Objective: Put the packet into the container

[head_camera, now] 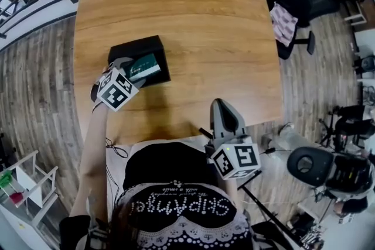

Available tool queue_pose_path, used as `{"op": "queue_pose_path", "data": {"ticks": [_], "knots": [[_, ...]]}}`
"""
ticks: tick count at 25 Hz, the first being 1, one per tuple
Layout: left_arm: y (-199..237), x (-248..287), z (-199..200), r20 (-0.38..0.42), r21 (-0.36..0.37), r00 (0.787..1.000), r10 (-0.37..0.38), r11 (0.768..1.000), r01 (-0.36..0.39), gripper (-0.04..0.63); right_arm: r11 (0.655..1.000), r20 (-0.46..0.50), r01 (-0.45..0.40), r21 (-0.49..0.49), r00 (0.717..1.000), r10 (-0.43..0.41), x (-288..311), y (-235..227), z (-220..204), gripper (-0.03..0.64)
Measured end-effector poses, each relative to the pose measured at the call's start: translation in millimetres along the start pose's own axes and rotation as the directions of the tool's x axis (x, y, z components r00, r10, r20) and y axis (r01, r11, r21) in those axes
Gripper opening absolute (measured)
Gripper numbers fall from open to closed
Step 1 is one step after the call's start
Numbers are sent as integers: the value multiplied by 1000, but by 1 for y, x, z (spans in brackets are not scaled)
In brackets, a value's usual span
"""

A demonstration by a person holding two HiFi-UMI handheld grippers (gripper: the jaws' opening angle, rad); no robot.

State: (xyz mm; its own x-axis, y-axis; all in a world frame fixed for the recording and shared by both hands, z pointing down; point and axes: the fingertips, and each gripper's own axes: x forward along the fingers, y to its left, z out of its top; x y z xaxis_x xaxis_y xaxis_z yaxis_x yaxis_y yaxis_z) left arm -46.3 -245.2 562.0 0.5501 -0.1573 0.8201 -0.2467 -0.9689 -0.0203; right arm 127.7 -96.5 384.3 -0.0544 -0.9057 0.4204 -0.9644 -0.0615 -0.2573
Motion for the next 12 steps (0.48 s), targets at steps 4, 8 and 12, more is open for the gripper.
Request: {"op": "queue_pose_path", "data": {"ticks": [4, 8, 12], "knots": [[1, 0, 2, 1, -1, 1000, 3, 1000, -3, 327, 1000, 8, 5, 0, 1000, -5, -4, -2, 1, 38], [-1, 1, 2, 7, -1, 1000, 6, 1000, -6, 327, 1000, 15, 16, 2, 1000, -16, -11, -4, -1, 38], [-1, 1, 2, 12, -4, 1000, 10, 1000, -10, 327, 1000, 23, 24, 6, 999, -24, -15, -5, 0, 38]]}}
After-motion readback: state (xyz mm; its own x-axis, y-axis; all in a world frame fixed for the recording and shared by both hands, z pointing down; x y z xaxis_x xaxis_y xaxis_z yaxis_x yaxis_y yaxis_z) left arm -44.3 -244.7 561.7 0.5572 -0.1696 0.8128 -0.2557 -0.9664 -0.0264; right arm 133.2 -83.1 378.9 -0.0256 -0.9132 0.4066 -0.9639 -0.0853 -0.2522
